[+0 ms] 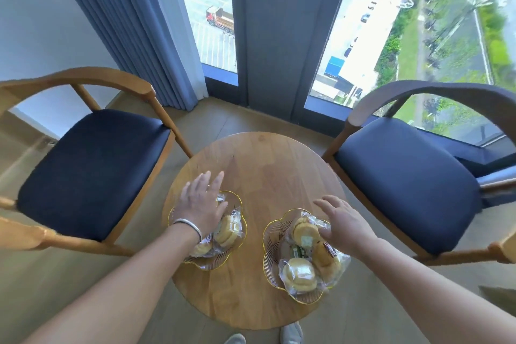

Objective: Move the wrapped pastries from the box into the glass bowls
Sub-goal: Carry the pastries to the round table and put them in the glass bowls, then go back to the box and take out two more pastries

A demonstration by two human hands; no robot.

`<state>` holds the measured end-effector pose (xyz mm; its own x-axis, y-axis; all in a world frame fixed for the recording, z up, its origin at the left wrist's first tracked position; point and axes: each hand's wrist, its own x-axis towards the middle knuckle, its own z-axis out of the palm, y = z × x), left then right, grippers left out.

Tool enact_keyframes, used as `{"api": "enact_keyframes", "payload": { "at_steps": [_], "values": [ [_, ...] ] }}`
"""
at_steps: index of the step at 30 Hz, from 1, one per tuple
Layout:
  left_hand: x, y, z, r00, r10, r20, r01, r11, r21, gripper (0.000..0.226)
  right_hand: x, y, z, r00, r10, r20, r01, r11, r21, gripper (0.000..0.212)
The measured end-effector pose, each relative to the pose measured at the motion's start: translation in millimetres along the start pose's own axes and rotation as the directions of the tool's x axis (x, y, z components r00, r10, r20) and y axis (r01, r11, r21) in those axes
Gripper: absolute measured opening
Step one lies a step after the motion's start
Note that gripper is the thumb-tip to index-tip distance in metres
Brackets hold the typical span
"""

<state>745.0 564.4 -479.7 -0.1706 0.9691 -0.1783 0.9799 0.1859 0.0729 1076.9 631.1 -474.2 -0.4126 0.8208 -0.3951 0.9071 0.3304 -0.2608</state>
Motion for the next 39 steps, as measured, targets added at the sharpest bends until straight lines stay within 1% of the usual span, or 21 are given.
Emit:
{"api": "enact_keyframes", "payload": {
  "at_steps": [2, 4, 7, 10, 13, 16, 19, 21, 23, 27, 30, 33, 39],
  "values": [
    [4, 23, -17, 0.996, 0.088, -0.021, -0.088, 0.996, 0.013, 0.071, -22, 0, -12, 0.994, 0.077, -0.081, -0.075, 0.997, 0.025, 0.07],
    [6, 48, -33, 0.985, 0.168, -0.036, -0.167, 0.986, 0.03, 0.071, -47, -1, -25, 0.971, 0.172, -0.168, -0.164, 0.985, 0.06, 0.073],
    [3, 90, -57, 0.959, 0.278, -0.047, -0.275, 0.96, 0.057, 0.073, -93, 6, -43, 0.91, 0.329, -0.251, -0.31, 0.944, 0.114, 0.075],
    [-7, 142, -79, 0.912, 0.406, -0.052, -0.401, 0.912, 0.078, 0.074, -150, 24, -55, 0.834, 0.469, -0.29, -0.433, 0.883, 0.183, 0.074],
    [-22, 203, -98, 0.832, 0.552, -0.057, -0.546, 0.833, 0.095, 0.074, -215, 48, -66, 0.741, 0.586, -0.326, -0.526, 0.81, 0.26, 0.073],
    [-44, 273, -112, 0.727, 0.681, -0.087, -0.673, 0.732, 0.107, 0.075, -286, 78, -75, 0.635, 0.686, -0.356, -0.611, 0.727, 0.312, 0.072],
    [-76, 346, -119, 0.622, 0.777, -0.097, -0.768, 0.629, 0.116, 0.075, -356, 111, -75, 0.515, 0.771, -0.376, -0.677, 0.634, 0.374, 0.072],
    [-101, 395, -121, 0.558, 0.824, -0.097, -0.814, 0.567, 0.13, 0.075, -397, 133, -70, 0.444, 0.81, -0.383, -0.7, 0.581, 0.415, 0.073],
    [-128, 445, -123, 0.504, 0.858, -0.101, -0.845, 0.514, 0.147, 0.075, -437, 156, -66, 0.388, 0.839, -0.381, -0.713, 0.535, 0.452, 0.074],
    [-184, 545, -125, 0.409, 0.906, -0.109, -0.893, 0.422, 0.158, 0.075, -520, 208, -61, 0.305, 0.861, -0.407, -0.719, 0.489, 0.494, 0.073],
    [-224, 614, -125, 0.365, 0.926, -0.097, -0.913, 0.377, 0.155, 0.076, -584, 245, -60, 0.243, 0.872, -0.424, -0.723, 0.455, 0.521, 0.072],
    [-263, 676, -124, 0.331, 0.937, -0.109, -0.927, 0.345, 0.15, 0.077, -643, 278, -58, 0.197, 0.881, -0.431, -0.73, 0.425, 0.535, 0.071],
    [-321, 789, -120, 0.233, 0.965, -0.123, -0.952, 0.252, 0.174, 0.076, -725, 335, -52, 0.127, 0.892, -0.433, -0.746, 0.374, 0.551, 0.07]
  ]
}}
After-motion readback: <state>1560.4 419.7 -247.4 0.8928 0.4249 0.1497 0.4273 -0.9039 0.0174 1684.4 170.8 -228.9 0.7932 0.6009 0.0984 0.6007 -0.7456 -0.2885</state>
